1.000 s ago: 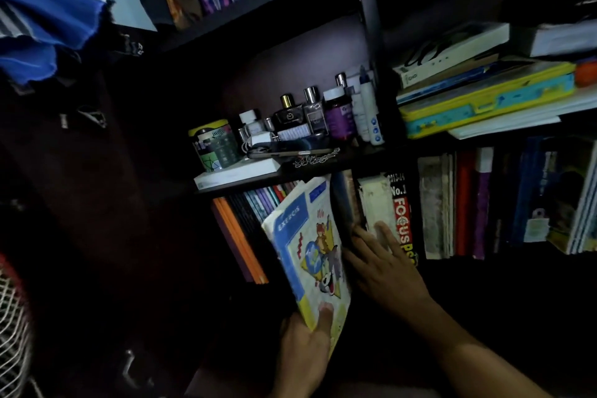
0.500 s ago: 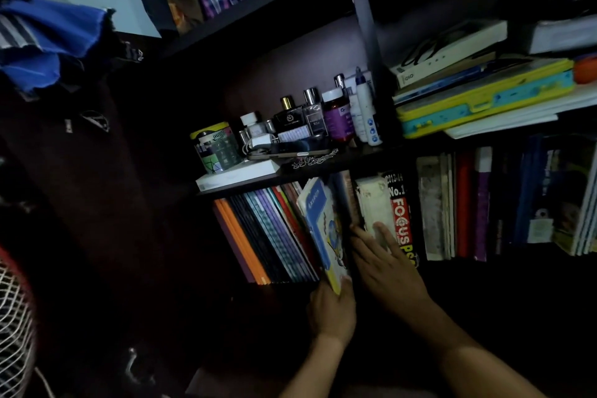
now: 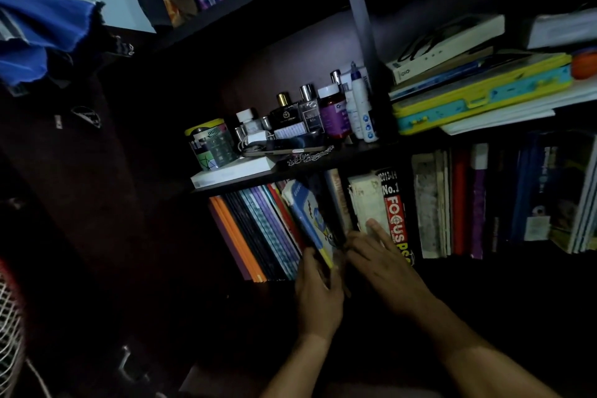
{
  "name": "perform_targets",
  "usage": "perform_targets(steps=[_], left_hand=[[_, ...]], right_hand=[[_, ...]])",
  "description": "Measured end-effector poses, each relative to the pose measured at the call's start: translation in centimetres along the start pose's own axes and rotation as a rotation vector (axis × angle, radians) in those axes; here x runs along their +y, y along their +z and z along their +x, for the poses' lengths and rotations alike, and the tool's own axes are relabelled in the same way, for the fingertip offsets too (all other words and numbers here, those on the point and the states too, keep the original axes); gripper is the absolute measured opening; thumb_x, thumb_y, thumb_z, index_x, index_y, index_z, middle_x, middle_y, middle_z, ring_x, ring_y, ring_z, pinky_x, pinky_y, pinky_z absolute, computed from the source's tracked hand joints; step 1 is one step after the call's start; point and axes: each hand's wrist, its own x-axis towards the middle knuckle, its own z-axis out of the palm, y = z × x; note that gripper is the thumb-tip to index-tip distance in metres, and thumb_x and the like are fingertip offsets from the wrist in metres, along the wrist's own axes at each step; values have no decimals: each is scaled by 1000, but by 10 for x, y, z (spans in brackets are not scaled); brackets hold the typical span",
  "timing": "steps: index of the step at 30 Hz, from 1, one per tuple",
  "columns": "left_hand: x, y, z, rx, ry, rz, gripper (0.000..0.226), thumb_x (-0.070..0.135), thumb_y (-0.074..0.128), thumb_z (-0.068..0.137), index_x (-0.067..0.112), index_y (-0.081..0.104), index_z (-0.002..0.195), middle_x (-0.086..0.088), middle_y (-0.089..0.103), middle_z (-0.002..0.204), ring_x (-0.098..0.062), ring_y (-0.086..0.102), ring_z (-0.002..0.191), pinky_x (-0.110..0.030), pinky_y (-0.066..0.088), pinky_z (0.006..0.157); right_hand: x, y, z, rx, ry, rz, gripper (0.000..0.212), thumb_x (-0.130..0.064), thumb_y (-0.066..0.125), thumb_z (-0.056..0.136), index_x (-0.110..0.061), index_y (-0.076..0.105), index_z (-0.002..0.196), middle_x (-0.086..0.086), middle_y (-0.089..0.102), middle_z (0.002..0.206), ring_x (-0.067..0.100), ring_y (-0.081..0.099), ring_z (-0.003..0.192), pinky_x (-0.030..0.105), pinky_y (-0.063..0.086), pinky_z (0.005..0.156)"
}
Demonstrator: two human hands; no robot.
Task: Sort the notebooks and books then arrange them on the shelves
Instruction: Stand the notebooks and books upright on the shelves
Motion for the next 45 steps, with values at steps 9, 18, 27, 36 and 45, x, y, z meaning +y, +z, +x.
perform_targets(steps=[9,18,27,36,45], left_hand=[[3,6,41,22,121,-9,36,7,67,93,31,41,94,-4,55,71,-14,54,63,-26,47,60],[-25,15,23,-175,252,120,21,14,63,92,29,59,107,7,65,104,-8,61,95,-32,53,83],[44,5,-50,-493,223,44,61,20,59,96,21,38,153,1,46,152,-18,45,138,-29,35,116],[201,23,-187,-945,498,-261,37,29,64,95,35,59,130,10,67,115,-3,65,93,-24,53,87],[327,51,-335,-1213,729,-414,39,34,56,95,35,55,134,13,66,126,-5,60,117,-28,50,99]], right_hand=[[-6,0,-3,-44,127,67,24,-30,55,83,-23,49,106,2,53,100,22,51,87,34,44,68],[-6,20,-10,-302,166,191,67,-11,72,66,-7,59,132,12,54,138,29,53,125,38,48,104],[-38,-82,-68,-219,615,383,52,-31,50,84,-17,58,133,6,45,148,24,48,132,38,42,111],[-63,-306,-180,-123,1055,179,42,-38,53,85,-19,59,122,-5,54,119,14,56,112,28,46,96],[-98,-496,-267,-90,1256,-114,31,-31,60,82,-25,64,113,-11,58,103,4,56,98,26,47,87]])
